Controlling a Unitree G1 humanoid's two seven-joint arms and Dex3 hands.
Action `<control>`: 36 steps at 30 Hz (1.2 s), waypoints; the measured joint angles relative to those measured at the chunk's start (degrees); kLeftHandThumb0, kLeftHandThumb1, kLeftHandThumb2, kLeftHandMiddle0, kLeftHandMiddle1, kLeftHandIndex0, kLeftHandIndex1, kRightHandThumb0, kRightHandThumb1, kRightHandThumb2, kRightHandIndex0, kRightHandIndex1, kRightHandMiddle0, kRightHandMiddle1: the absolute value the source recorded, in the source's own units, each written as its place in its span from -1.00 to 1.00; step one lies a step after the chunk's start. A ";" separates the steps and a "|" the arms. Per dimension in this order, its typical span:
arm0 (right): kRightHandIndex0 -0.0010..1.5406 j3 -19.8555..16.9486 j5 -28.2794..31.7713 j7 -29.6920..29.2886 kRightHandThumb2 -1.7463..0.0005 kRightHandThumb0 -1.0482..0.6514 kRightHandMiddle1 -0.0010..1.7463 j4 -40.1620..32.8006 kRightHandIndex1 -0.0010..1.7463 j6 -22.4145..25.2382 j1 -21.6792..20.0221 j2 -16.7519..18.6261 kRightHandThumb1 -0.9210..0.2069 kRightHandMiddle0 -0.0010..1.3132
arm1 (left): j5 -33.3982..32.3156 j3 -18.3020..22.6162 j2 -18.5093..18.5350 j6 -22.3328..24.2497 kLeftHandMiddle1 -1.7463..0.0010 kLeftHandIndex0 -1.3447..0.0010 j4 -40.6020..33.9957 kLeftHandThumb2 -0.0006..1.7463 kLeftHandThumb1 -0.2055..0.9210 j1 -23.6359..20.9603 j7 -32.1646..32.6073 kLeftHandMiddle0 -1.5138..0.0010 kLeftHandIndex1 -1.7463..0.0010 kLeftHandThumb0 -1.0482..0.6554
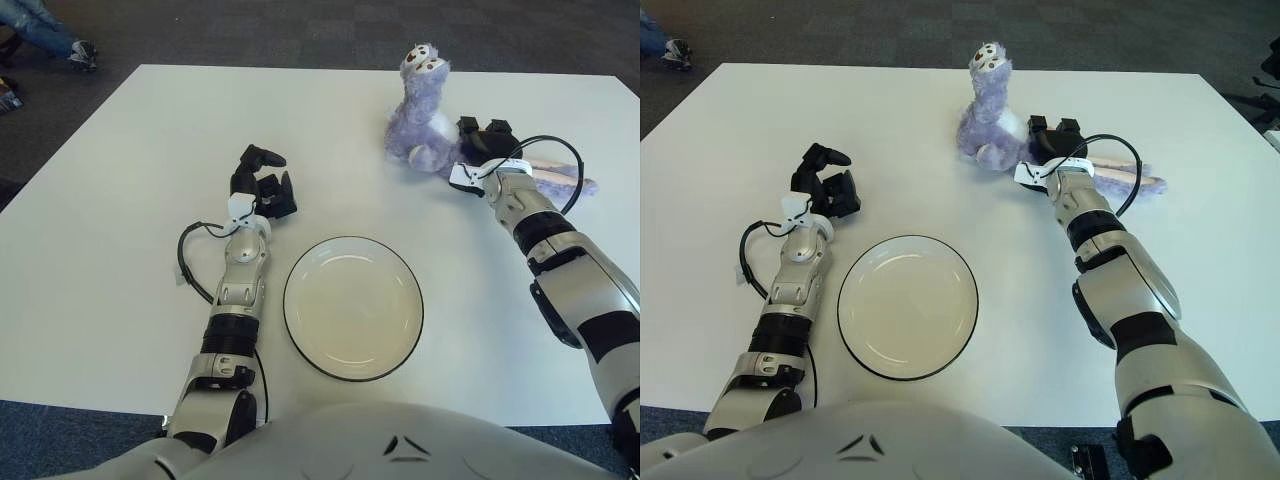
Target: Put the doll into the plate.
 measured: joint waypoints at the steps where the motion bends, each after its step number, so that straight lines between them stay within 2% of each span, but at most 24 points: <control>1: -1.00 0.05 -0.02 -1.08 -0.80 0.59 0.91 0.13 0.90 0.01 0.15 0.04 0.54 -0.89 | -0.02 0.01 -0.01 0.00 -1.00 0.16 0.00 0.43 0.03 0.00 -0.01 -0.52 -1.00 -0.31; 7: -0.97 0.32 -0.07 -5.98 -0.81 0.58 0.99 0.90 0.99 -0.60 1.16 0.30 0.51 -0.60 | -0.37 0.06 -0.02 0.00 -1.00 0.16 0.01 0.43 0.03 0.00 -0.29 -0.52 -1.00 -0.30; 9: -0.85 0.30 -0.05 -6.86 -0.80 0.57 1.00 1.09 1.00 -0.95 1.32 0.30 0.50 -0.44 | -0.43 0.06 -0.01 0.00 -1.00 0.16 0.02 0.43 0.03 0.00 -0.36 -0.52 -1.00 -0.30; 12: -0.46 0.09 0.04 -7.88 -0.56 0.71 1.00 1.30 1.00 -1.72 1.52 0.29 0.17 -0.14 | -0.49 0.05 0.01 0.00 -1.00 0.16 0.03 0.43 0.03 0.00 -0.41 -0.52 -1.00 -0.31; 16: -0.26 -0.62 0.35 -8.96 -0.54 0.78 1.00 1.45 1.00 -2.92 1.75 0.23 0.12 0.12 | -0.51 0.04 0.02 0.00 -1.00 0.15 0.04 0.45 0.01 0.00 -0.55 -0.52 -1.00 -0.31; 24: -0.14 -2.49 1.48 -10.64 -0.61 0.82 1.00 2.11 1.00 -5.06 2.05 0.18 0.21 0.37 | -0.55 0.06 0.03 0.00 -1.00 0.14 0.04 0.46 0.00 0.00 -1.01 -0.52 -1.00 -0.31; 30: -0.13 -4.75 3.56 -11.25 -0.62 0.83 1.00 2.49 1.00 -7.26 2.48 0.25 0.22 0.54 | -0.57 0.07 0.03 0.00 -1.00 0.14 0.02 0.46 0.00 0.00 -1.19 -0.52 -1.00 -0.31; 36: -0.12 -7.05 5.75 -11.61 -0.63 0.83 1.00 2.89 1.00 -10.04 3.31 0.29 0.23 0.57 | -0.65 0.18 0.03 0.09 -1.00 0.14 0.01 0.46 0.00 0.00 -1.32 -0.52 -1.00 -0.31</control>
